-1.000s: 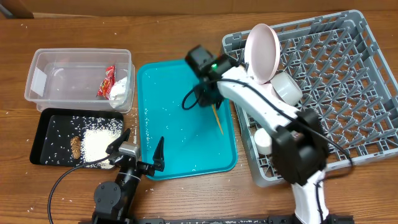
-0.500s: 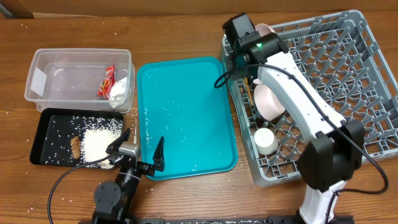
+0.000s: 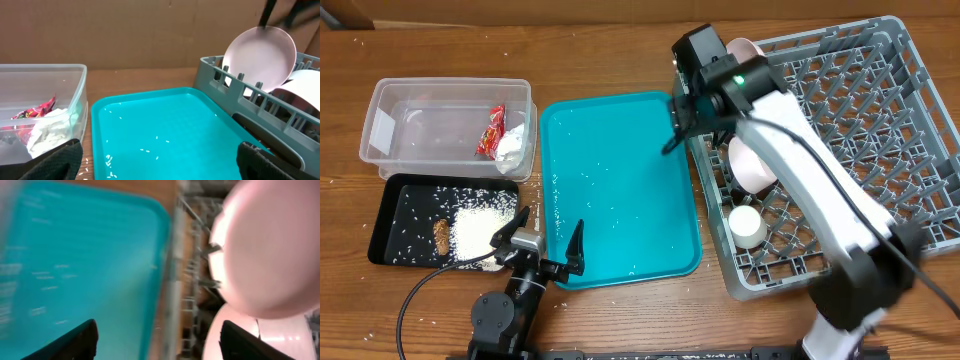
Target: Sort waste into correct bins and load items into the dishwasher
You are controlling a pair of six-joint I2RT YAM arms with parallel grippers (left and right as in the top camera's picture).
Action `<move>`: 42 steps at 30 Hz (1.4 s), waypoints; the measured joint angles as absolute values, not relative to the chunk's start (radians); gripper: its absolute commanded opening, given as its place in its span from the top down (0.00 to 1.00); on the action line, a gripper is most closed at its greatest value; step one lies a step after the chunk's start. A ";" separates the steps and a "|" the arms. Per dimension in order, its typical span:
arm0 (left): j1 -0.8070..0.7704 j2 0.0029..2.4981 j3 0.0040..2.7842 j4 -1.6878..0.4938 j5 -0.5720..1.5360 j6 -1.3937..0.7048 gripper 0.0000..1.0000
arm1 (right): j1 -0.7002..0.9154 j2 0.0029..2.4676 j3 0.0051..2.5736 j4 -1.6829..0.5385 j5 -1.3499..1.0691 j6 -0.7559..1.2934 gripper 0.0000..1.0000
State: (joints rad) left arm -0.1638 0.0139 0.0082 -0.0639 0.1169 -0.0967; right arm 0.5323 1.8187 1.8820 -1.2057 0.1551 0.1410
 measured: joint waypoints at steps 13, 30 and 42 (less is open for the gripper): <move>-0.164 0.014 0.008 -0.064 0.117 -0.097 0.00 | 0.833 1.405 1.939 -1.287 0.110 0.258 0.00; -0.164 0.014 0.008 -0.064 0.117 -0.097 0.00 | 0.677 1.171 1.877 -1.156 0.218 0.258 0.00; -0.164 0.014 0.008 -0.065 0.117 -0.097 0.00 | 0.337 0.875 1.021 -0.574 -0.102 0.173 0.00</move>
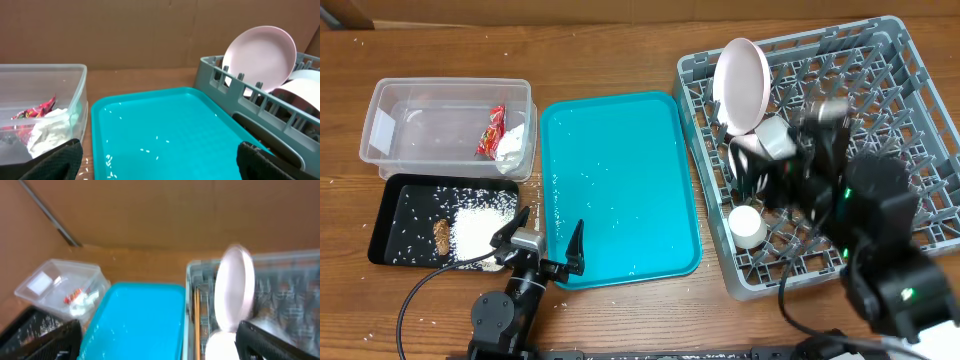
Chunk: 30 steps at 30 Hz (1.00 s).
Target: Sort waste into correct bins and load items into the dishwasher
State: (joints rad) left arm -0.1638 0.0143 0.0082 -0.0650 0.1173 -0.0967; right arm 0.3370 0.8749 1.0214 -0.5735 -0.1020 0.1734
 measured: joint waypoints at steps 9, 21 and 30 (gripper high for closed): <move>-0.164 0.014 0.008 -0.064 0.117 -0.097 0.00 | 0.235 0.440 0.557 -0.469 -0.160 0.165 0.00; -0.164 0.014 0.008 -0.064 0.117 -0.097 0.00 | 0.144 0.051 0.159 -0.222 -0.168 0.162 0.00; -0.164 0.014 0.008 -0.064 0.117 -0.097 0.00 | 0.144 0.014 0.019 -0.038 -0.167 0.161 0.00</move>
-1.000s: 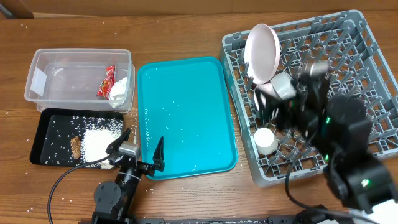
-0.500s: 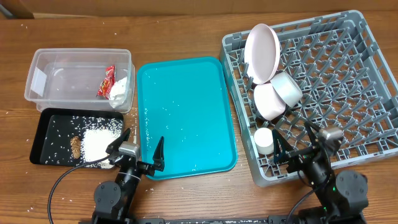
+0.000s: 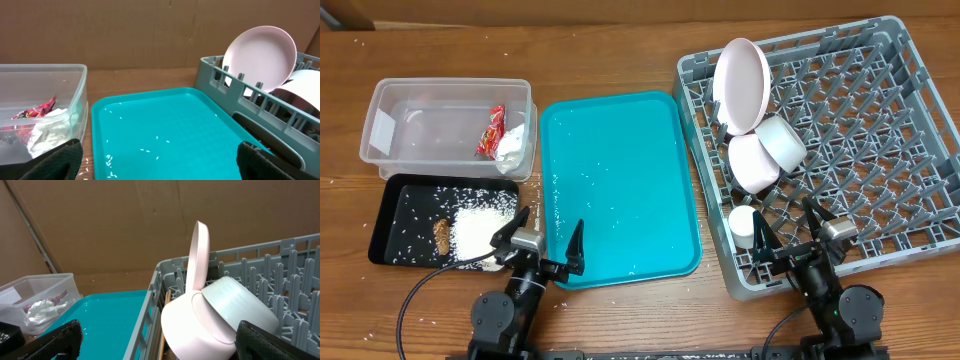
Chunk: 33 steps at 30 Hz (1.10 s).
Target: Sort waste into correct bins and load items into the dishwasher
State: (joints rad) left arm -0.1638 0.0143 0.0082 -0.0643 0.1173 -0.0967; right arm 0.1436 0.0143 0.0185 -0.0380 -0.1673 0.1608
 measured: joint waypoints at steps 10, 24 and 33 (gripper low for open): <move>-0.164 0.014 0.008 -0.064 0.117 -0.097 0.00 | 0.144 0.014 0.019 -0.071 -0.167 0.161 0.00; -0.164 0.014 0.008 -0.064 0.117 -0.097 0.00 | 0.144 0.014 0.019 -0.071 -0.167 0.160 0.00; -0.164 0.014 0.008 -0.064 0.117 -0.097 0.00 | 0.144 0.014 0.019 -0.071 -0.167 0.161 0.00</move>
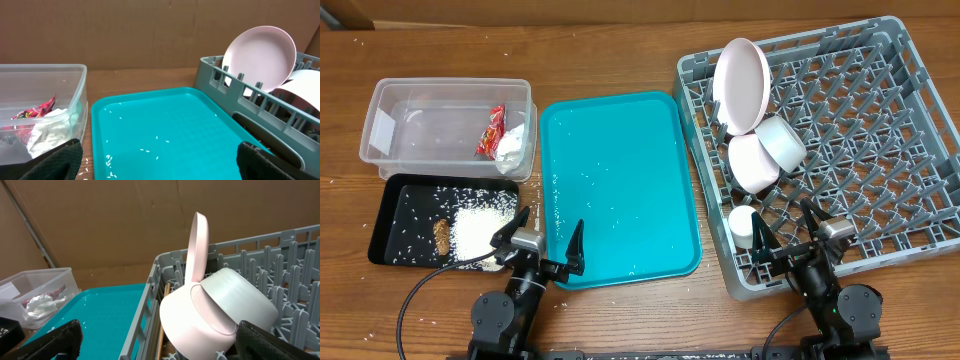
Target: Sort waste into correct bins and load items into the dishwasher
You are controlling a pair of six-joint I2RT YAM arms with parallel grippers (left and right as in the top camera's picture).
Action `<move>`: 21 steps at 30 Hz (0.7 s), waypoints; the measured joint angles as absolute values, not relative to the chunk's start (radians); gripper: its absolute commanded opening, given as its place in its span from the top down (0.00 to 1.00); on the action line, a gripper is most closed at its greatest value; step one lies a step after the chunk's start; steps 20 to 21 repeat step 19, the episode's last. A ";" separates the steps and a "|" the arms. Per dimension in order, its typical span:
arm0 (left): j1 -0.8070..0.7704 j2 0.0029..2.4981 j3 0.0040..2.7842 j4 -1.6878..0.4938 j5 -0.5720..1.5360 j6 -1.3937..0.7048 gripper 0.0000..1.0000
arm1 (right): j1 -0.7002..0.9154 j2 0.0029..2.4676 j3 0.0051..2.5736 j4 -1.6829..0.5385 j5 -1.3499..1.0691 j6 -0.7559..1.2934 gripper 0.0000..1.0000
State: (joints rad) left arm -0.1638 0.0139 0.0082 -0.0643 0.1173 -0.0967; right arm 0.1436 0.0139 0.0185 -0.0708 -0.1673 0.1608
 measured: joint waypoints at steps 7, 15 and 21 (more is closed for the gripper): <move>-0.164 0.014 0.008 -0.064 0.117 -0.097 0.00 | 0.144 0.014 0.019 -0.072 -0.168 0.161 0.00; -0.164 0.014 0.008 -0.064 0.117 -0.097 0.00 | 0.144 0.014 0.019 -0.071 -0.167 0.161 0.00; -0.164 0.014 0.008 -0.064 0.117 -0.097 0.00 | 0.144 0.014 0.019 -0.071 -0.168 0.161 0.00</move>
